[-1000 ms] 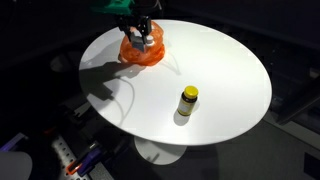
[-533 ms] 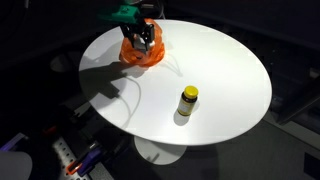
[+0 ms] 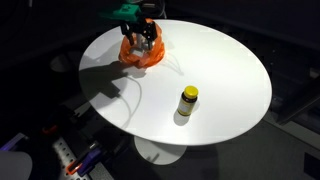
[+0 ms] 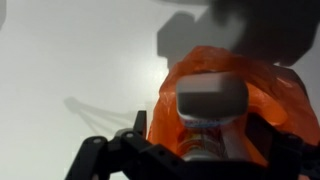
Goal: Put the blue container in the plastic bag
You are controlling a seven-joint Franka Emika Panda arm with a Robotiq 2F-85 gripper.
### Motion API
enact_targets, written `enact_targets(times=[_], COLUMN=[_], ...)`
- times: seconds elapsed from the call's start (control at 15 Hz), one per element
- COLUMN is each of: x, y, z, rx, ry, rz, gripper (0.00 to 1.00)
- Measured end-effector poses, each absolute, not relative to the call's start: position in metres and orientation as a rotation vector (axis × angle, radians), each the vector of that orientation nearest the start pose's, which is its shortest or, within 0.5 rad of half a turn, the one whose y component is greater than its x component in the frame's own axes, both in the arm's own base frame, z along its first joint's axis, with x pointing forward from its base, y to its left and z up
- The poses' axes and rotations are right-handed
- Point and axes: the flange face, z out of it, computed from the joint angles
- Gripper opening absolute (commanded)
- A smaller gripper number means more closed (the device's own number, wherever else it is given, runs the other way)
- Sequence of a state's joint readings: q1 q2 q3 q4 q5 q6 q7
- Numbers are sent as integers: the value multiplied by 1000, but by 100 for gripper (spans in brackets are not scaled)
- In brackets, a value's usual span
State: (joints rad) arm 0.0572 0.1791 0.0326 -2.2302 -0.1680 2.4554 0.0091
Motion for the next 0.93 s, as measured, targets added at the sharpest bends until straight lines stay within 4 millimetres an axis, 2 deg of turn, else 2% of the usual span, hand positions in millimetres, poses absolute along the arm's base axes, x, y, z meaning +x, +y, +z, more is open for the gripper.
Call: enact_targets(times=[0.47,0.93], x=[539,513], y=[40,19], z=[333,371], rx=[-3239,-3257], ry=[-299,-212], rz=[-85,42], gripper=[100,100])
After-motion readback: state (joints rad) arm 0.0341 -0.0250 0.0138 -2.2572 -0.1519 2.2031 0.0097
